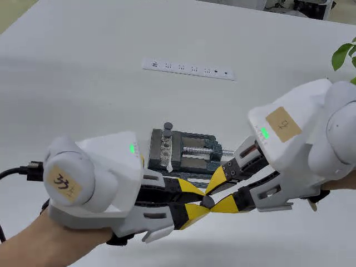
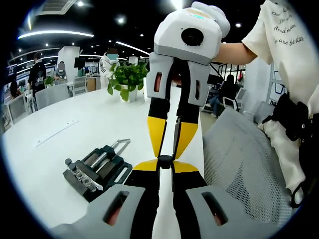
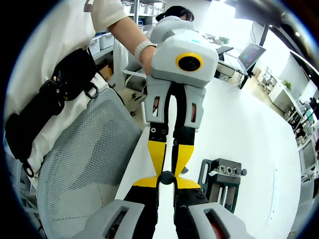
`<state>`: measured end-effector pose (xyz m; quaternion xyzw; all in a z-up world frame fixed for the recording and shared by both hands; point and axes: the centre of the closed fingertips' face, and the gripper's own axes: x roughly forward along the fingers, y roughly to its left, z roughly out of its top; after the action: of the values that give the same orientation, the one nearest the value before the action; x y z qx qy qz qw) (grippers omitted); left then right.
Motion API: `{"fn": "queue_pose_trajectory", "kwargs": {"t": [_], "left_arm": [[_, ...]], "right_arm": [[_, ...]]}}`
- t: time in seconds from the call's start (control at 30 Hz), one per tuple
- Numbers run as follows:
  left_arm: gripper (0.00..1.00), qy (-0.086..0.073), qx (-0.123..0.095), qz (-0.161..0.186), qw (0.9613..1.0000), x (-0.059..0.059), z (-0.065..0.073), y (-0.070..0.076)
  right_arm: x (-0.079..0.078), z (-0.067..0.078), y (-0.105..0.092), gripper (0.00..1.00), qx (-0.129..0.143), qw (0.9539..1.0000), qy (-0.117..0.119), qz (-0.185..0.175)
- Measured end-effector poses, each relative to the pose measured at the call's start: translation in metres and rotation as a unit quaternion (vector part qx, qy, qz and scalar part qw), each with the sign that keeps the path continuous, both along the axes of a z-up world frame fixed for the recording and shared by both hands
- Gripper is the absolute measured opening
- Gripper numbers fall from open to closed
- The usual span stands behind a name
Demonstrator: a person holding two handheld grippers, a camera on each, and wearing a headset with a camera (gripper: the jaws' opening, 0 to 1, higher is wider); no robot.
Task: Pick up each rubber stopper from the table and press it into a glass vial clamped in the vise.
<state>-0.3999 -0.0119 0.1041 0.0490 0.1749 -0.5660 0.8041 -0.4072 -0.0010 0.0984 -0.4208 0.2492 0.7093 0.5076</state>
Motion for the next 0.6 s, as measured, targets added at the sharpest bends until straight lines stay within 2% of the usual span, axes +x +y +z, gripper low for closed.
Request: {"fn": "queue_pose_trajectory", "kwargs": {"t": [0.2, 0.6], "left_arm": [[0.05, 0.002, -0.001, 0.002, 1.0000, -0.0004, -0.0005, -0.0002], [0.05, 0.006, 0.000, 0.014, 0.9999, 0.0042, -0.0041, 0.0026]], "right_arm": [[-0.0005, -0.0003, 0.0006, 0.05, 0.000, 1.0000, 0.004, -0.005], [0.0031, -0.0029, 0.0016, 0.06, -0.006, 1.0000, -0.003, -0.004]]}}
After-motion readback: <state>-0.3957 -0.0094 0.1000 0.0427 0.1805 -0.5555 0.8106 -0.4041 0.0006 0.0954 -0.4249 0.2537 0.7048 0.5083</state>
